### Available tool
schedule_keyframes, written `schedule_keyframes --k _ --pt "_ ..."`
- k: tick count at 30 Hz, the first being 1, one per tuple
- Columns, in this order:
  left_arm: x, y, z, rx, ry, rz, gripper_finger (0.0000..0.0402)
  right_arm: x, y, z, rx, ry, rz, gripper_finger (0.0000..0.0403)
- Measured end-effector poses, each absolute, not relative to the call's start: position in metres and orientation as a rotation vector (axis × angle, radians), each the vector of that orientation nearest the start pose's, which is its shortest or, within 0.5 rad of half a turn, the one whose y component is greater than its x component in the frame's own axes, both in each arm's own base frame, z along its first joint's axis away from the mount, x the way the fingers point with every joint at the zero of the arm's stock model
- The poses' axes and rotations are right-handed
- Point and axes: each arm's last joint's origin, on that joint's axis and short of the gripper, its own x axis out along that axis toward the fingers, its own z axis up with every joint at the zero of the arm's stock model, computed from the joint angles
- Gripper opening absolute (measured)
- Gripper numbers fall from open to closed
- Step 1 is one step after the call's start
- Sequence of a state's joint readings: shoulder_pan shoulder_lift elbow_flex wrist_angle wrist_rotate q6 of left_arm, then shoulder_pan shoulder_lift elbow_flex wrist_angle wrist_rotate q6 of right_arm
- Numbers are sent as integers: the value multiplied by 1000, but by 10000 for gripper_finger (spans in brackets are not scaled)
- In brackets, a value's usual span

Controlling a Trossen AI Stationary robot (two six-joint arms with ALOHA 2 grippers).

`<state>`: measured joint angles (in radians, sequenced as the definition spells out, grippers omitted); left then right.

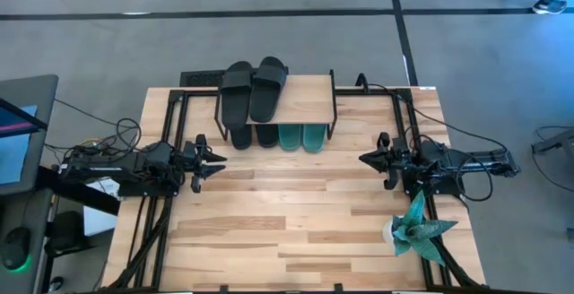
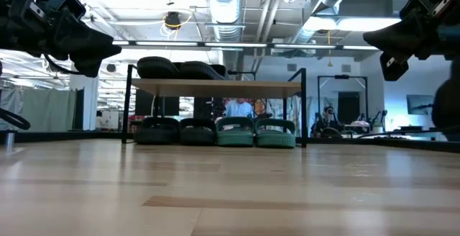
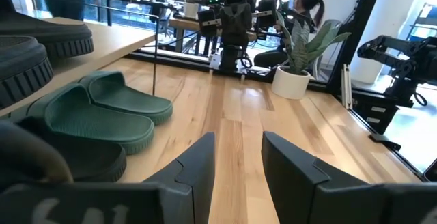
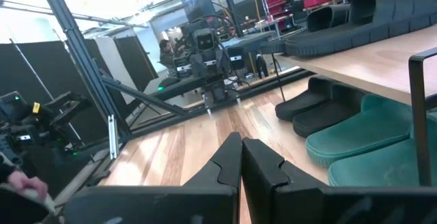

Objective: Pick and place slides into the shelf
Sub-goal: Return to Home Position

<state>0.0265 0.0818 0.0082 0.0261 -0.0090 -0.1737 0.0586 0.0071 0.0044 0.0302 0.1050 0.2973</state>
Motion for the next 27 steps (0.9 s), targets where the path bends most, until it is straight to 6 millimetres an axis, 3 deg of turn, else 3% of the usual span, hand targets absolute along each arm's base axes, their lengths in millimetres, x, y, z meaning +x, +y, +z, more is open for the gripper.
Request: schedule_keyframes --k 27 --pt "102 3 162 -176 45 43 109 98 3 167 299 -34 -42 0"
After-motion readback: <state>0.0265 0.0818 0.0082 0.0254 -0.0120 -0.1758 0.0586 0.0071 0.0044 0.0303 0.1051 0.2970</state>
